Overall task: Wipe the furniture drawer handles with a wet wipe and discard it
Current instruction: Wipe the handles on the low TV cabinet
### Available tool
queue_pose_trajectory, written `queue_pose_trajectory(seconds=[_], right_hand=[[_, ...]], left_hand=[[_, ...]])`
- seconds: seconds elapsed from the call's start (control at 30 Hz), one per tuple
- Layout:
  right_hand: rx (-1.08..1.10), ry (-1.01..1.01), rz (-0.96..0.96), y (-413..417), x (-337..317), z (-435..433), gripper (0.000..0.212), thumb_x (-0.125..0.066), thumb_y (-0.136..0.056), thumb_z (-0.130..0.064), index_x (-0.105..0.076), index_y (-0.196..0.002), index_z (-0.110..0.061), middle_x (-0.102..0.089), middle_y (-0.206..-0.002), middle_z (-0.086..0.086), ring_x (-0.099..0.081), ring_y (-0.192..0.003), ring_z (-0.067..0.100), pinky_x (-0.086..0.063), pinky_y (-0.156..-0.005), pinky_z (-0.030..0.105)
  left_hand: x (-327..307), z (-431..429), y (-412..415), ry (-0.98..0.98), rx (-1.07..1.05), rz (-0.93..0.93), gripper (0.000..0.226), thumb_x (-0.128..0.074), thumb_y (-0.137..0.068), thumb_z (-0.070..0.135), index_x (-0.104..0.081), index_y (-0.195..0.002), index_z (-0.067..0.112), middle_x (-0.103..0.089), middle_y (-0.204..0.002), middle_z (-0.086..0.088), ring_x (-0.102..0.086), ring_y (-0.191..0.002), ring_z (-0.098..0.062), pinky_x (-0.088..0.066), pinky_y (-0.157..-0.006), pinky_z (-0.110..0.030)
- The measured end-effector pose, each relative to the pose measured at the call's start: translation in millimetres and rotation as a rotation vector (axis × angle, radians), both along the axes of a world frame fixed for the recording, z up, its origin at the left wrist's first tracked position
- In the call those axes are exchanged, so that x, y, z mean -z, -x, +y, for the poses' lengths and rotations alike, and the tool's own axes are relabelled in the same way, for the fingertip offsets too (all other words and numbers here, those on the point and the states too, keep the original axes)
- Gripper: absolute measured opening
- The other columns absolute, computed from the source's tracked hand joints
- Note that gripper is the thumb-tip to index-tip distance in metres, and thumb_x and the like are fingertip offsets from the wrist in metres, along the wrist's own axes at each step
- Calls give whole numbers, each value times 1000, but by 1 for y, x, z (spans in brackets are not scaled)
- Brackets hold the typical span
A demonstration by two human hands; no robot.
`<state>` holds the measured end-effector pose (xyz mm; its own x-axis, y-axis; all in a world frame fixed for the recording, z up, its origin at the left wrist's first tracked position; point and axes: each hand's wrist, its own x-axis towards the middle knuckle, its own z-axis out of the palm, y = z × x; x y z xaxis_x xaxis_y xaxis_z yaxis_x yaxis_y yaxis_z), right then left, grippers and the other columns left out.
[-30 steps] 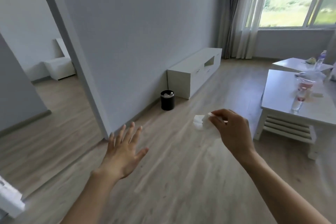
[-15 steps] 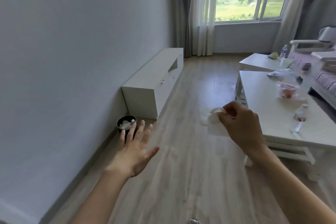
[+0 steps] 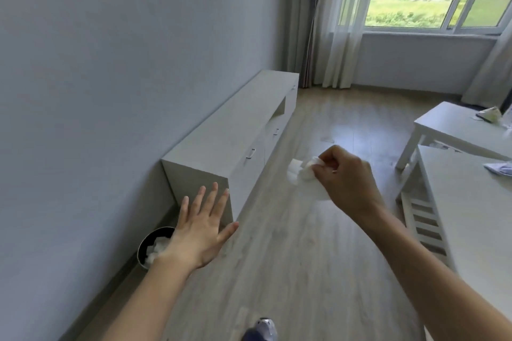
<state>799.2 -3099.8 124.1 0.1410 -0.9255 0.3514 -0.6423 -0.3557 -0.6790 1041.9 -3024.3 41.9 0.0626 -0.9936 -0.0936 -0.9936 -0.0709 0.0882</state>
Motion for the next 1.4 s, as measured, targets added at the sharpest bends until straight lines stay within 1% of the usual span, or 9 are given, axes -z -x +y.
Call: queue_pose_trajectory(seconds=[0.1, 0.4, 0.47, 0.57, 0.7, 1.0, 1.2, 1.33, 1.4], right_hand=[[3, 15, -7, -24, 16, -128, 4, -59, -90, -14, -62, -92, -11, -57, -76, -6, -52, -67, 4, -38, -54, 8], [-58, -66, 24, -65, 46, -473, 3, -59, -91, -13, -60, -92, -11, -50, -71, -18, -51, -67, -1, -40, -54, 9], [-106, -98, 50, -78, 63, -541, 3, -58, -92, -13, -59, -91, -11, -51, -71, -16, -53, -69, 5, -40, -57, 13], [-225, -164, 105, -105, 105, -637, 4, -55, -93, -15, -55, -89, -16, -55, -75, -10, -55, -75, 14, -41, -58, 18], [-396, -234, 185, -138, 179, -738, 8, -56, -93, -16, -52, -87, -20, -59, -83, -6, -54, -76, 11, -45, -61, 23], [-574, -386, 209, -214, 390, -833, 11, -60, -91, -18, -52, -84, -15, -60, -90, -1, -55, -84, 18, -43, -63, 28], [-638, -363, 2, -253, 523, -850, 17, -66, -88, -24, -58, -79, -13, -64, -84, -2, -57, -78, 11, -42, -62, 22], [-616, -344, -84, -268, 556, -874, 23, -68, -86, -27, -56, -71, -14, -60, -70, -2, -54, -64, 14, -40, -53, 25], [-580, -179, -45, -271, 564, -885, 21, -63, -89, -27, -54, -76, -12, -55, -69, -4, -51, -67, 18, -36, -55, 29]], left_hand=[[17, -135, -18, -40, -26, 33, 71, -14, -94, 60, 23, -143, 25, 37, -142, 6, 31, -136, -17, 21, -108, -41], [52, -455, -53, -160, -85, 48, 66, -11, -95, 56, 31, -136, 25, 37, -145, 3, 35, -133, -16, 20, -111, -43], [70, -505, -59, -170, -126, 71, 67, 7, -85, 66, 34, -131, 26, 38, -145, 3, 37, -131, -16, 21, -110, -42], [110, -574, -68, -170, -213, 112, 98, 41, -44, 76, 38, -129, 28, 42, -139, 5, 41, -126, -14, 23, -105, -40], [171, -643, -73, -203, -382, 157, 103, 44, -37, 76, 40, -127, 26, 42, -139, 6, 39, -126, -13, 21, -106, -39], [320, -696, -108, -174, -588, 105, 80, 33, -55, 73, 45, -124, 34, 48, -135, 12, 45, -125, -10, 25, -106, -34], [433, -715, -151, 99, -644, 26, 70, 14, -70, 74, 35, -129, 44, 38, -141, 21, 37, -129, 3, 29, -102, -22], [479, -715, -167, 292, -650, 73, 67, 6, -72, 81, 24, -130, 52, 23, -147, 23, 25, -132, 9, 21, -105, -16], [492, -711, -172, 364, -648, 56, 69, 6, -71, 84, 18, -131, 52, 15, -150, 21, 17, -134, 9, 13, -109, -19]])
